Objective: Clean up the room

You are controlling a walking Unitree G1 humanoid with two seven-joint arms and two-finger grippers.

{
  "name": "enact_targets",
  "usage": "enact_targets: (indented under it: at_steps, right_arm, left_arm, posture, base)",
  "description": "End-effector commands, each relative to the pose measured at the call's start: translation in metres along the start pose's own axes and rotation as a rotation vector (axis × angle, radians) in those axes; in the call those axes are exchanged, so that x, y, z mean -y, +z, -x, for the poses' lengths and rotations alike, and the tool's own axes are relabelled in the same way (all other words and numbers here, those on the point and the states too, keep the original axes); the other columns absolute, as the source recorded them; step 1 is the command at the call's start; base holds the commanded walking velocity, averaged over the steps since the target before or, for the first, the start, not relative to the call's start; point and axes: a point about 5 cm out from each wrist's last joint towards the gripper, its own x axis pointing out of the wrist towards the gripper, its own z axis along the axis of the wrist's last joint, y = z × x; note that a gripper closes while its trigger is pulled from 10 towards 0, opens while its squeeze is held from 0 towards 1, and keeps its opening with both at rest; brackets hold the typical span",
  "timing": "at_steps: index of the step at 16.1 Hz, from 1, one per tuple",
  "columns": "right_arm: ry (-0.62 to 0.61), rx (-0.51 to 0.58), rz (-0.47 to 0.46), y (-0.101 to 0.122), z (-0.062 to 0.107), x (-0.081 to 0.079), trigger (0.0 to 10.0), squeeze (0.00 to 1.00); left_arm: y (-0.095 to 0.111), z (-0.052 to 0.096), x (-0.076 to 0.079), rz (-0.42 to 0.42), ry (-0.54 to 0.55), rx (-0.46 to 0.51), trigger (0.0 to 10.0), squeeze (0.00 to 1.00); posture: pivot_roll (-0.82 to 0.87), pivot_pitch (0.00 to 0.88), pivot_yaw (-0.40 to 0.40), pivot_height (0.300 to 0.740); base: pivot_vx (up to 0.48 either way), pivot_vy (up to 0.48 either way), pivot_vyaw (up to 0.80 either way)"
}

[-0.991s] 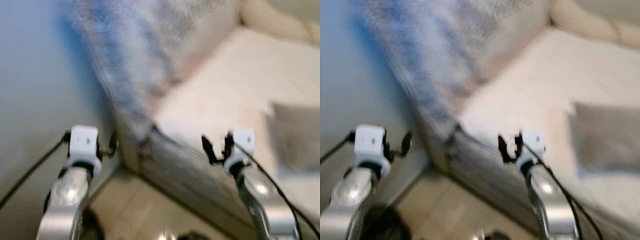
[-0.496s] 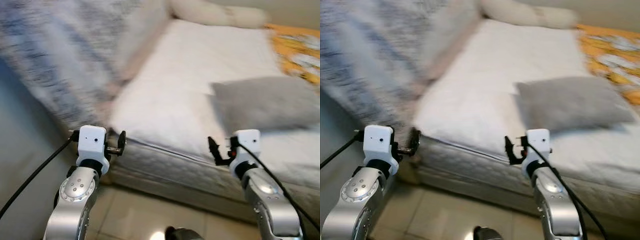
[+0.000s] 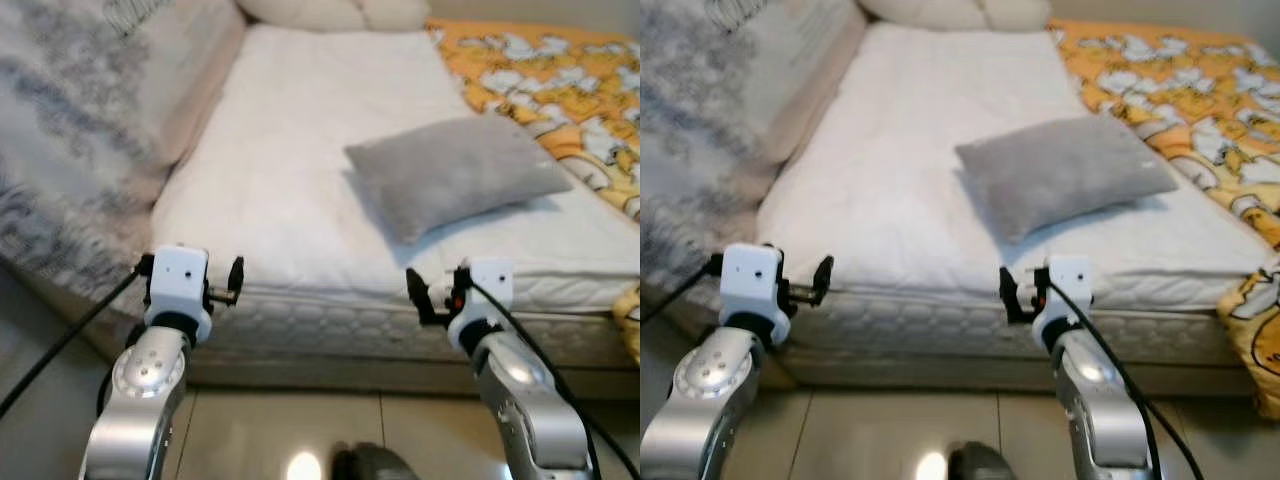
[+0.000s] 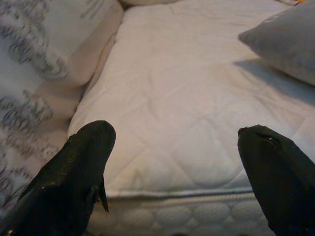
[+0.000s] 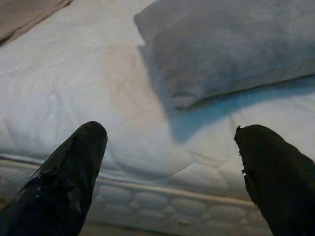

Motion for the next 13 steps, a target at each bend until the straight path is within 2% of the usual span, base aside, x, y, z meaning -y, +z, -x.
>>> enact_targets:
  at_steps: [1, 5, 8, 13]
  right_arm:
    - [-0.020, 0.015, 0.005, 0.0049, 0.0000, 0.0047, 10.0, 0.00]
    - [-0.025, 0.017, 0.007, 0.0039, -0.0003, 0.0051, 10.0, 0.00]
    - [-0.024, 0.021, 0.015, 0.0044, -0.0003, 0.0046, 10.0, 0.00]
    - [-0.055, 0.055, 0.089, 0.0096, -0.0027, 0.0076, 10.0, 0.00]
  left_arm:
    - [0.0009, -0.0026, 0.0017, -0.007, -0.009, 0.005, 10.0, 1.00]
    - [0.0056, -0.0055, -0.0016, -0.007, -0.008, 0.022, 10.0, 1.00]
    - [0.0059, -0.0065, -0.0003, -0.007, -0.019, 0.025, 10.0, 1.00]
    - [0.0053, -0.0053, -0.0001, 0.006, -0.012, 0.025, 10.0, 1.00]
  posture:
    - [-0.07, 0.063, -0.007, 0.740]
    - [-0.07, 0.057, -0.003, 0.740]
    - [-0.07, 0.060, 0.004, 0.740]
    - [-0.06, 0.059, 0.002, 0.740]
  base:
    - [0.000, 0.000, -0.80]
    - [0.000, 0.000, -0.80]
    - [0.301, 0.000, -0.65]
    - [0.313, 0.000, 0.00]
